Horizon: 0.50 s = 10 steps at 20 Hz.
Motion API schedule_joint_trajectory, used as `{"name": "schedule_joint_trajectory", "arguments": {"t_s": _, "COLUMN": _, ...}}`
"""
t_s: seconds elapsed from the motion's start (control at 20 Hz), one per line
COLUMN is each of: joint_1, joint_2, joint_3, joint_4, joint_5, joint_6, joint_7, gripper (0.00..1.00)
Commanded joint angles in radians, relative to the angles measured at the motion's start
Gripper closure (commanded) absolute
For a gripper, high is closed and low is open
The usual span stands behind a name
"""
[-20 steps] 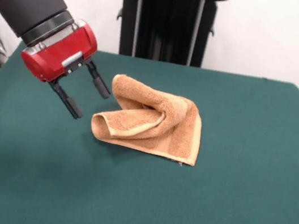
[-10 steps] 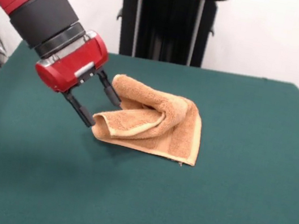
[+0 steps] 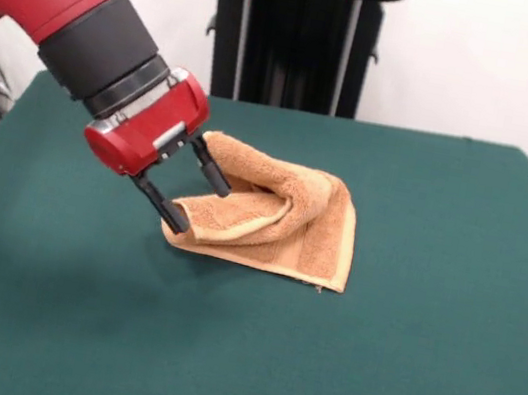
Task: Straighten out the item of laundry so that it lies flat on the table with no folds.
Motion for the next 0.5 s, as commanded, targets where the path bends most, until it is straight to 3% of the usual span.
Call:
{"name": "schedule_joint_trajectory", "arguments": {"t_s": 0.05, "joint_1": 0.077, "joint_2": 0.003, "joint_3": -0.110, "joint_4": -0.043, "joint_5": -0.065, "joint_6": 0.095, "joint_7": -0.204, "gripper": 0.00}}
{"name": "schedule_joint_trajectory", "arguments": {"t_s": 0.5, "joint_1": 0.125, "joint_2": -0.047, "joint_3": -0.181, "joint_4": -0.088, "joint_5": -0.133, "joint_6": 0.142, "joint_7": -0.184, "gripper": 0.00}}
